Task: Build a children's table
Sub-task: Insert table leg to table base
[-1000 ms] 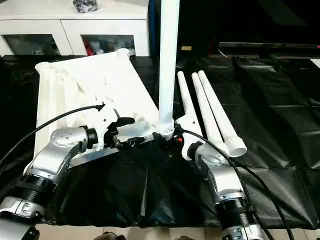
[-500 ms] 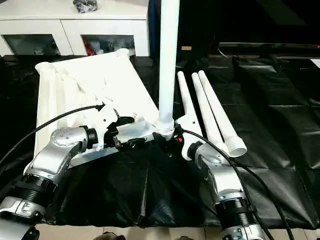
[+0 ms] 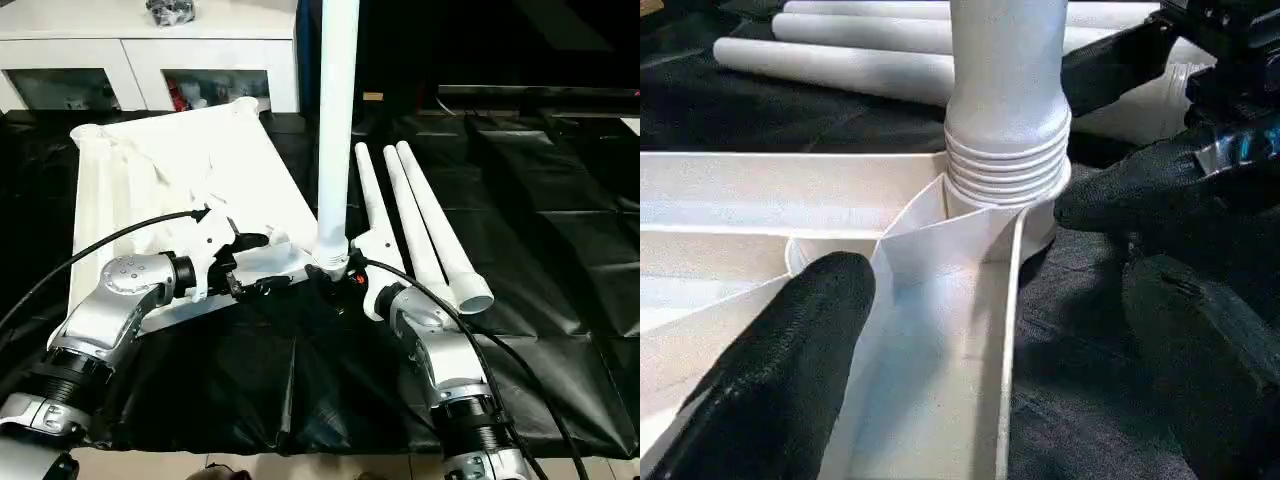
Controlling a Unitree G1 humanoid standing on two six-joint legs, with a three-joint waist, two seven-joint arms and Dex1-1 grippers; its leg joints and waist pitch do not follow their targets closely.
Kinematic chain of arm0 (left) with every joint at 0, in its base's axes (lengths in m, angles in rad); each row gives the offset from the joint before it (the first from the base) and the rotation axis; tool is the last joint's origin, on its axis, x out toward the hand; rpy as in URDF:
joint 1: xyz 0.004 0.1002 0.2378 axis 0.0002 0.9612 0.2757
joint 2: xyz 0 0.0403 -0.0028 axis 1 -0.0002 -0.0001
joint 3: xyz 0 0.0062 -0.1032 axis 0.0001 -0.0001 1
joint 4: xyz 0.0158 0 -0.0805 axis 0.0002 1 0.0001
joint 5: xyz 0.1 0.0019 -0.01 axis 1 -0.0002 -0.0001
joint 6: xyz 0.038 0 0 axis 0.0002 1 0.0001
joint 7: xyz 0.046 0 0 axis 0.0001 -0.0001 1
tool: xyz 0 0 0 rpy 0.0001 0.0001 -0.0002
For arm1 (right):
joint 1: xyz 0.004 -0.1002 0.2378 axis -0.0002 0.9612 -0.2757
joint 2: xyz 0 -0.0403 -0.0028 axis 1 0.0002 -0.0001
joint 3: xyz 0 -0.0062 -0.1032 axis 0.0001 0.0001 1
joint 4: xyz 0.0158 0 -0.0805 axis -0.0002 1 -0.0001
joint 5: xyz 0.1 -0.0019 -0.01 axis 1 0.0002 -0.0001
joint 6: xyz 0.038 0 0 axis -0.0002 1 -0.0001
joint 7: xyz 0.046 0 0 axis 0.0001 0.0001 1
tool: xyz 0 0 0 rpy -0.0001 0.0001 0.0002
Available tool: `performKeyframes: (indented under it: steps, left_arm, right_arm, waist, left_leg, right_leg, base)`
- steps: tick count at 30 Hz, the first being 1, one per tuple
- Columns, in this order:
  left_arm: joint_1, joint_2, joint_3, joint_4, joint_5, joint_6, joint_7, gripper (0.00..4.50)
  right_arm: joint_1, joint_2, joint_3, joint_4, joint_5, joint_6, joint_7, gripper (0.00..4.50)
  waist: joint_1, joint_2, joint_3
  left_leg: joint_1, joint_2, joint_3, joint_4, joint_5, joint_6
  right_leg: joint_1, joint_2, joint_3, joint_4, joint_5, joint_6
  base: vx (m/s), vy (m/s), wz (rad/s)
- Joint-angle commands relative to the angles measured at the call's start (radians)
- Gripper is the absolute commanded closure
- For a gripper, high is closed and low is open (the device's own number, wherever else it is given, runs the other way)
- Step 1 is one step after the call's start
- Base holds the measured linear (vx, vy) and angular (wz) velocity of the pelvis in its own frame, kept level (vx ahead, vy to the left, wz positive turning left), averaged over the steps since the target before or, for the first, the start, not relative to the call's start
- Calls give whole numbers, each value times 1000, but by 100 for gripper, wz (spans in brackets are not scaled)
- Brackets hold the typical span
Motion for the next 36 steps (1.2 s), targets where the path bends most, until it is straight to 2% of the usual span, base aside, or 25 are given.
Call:
performKeyframes:
  steps: [1,36]
  left_arm:
    - [8,8,-2,-16,-5,6,-2,6]
    - [8,8,-2,-16,-5,6,-2,6]
  right_arm:
    - [-8,-3,-6,-15,4,14,-1,0]
    - [-8,-3,-6,-15,4,14,-1,0]
  waist:
    - [6,-1,-74]
    - [6,-2,-75]
  left_leg:
    - [23,47,-27,-61,-128,45]
    - [23,46,-27,-59,-125,47]
  right_leg:
    - [52,-78,41,-65,5,-241]
    - [53,-79,41,-65,4,-241]
  base:
    - [0,0,0]
    - [0,0,0]
